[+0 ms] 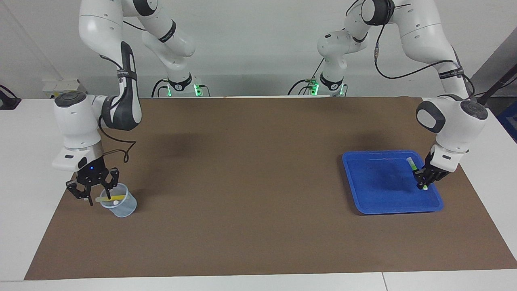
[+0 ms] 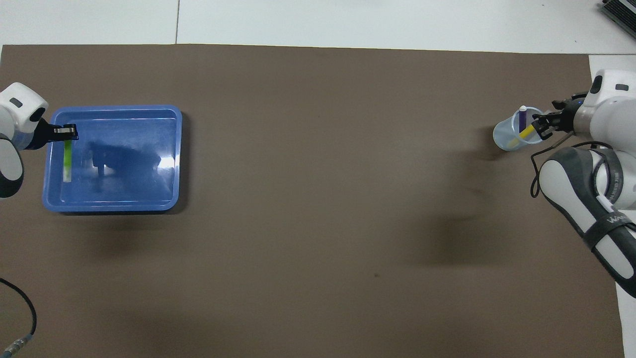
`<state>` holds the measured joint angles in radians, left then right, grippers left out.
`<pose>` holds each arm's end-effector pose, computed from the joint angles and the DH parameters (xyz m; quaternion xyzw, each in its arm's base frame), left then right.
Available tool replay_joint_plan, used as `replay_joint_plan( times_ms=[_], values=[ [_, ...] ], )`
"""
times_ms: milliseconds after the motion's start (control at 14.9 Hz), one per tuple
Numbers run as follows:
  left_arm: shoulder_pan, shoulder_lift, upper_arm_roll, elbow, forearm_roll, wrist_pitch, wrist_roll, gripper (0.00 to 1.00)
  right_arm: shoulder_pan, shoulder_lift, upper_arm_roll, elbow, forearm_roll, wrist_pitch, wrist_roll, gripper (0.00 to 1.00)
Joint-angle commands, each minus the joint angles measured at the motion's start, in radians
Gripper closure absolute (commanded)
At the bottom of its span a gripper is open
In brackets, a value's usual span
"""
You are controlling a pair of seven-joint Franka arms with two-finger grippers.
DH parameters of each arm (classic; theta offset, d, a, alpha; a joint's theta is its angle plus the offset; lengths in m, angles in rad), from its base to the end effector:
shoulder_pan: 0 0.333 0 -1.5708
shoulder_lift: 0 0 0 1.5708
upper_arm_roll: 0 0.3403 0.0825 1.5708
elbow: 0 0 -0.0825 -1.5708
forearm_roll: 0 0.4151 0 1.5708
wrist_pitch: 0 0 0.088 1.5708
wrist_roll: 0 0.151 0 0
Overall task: Right arm passes pens to left for tray arrangement
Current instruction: 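Lower the green pen into the tray and open the left gripper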
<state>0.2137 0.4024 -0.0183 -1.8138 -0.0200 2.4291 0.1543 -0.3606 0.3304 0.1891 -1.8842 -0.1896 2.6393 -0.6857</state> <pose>0.6948 0.1377 0.3011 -0.9939 -0.0284 -0.1065 0.0079 0.7005 -0.1286 0.3475 0.9271 0.3057 0.1810 0.1197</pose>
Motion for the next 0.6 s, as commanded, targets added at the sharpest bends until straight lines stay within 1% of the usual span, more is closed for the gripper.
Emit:
replay_joint_plan(
  times_ms=[0,201,335,470,537],
  values=[
    [-0.007,0.065,0.006,0.051,0.002,0.005,0.013,1.0,-0.009,0.027,0.007,0.016,-0.019,0.019,0.025,0.49],
    [-0.008,0.075,-0.002,0.059,-0.003,0.004,0.017,1.0,-0.009,0.027,0.007,0.016,-0.016,0.019,0.025,0.51],
    [-0.01,0.073,-0.002,0.053,-0.03,0.007,0.019,1.0,-0.009,0.027,0.007,0.014,-0.016,0.018,0.026,0.54],
    [-0.008,0.073,-0.003,0.053,-0.035,0.002,0.019,1.0,-0.009,0.029,0.007,0.013,-0.014,0.014,0.025,0.59],
    [-0.008,0.073,-0.003,0.053,-0.035,0.002,0.022,1.0,-0.009,0.029,0.007,0.013,-0.014,0.011,0.025,0.63]
  ],
)
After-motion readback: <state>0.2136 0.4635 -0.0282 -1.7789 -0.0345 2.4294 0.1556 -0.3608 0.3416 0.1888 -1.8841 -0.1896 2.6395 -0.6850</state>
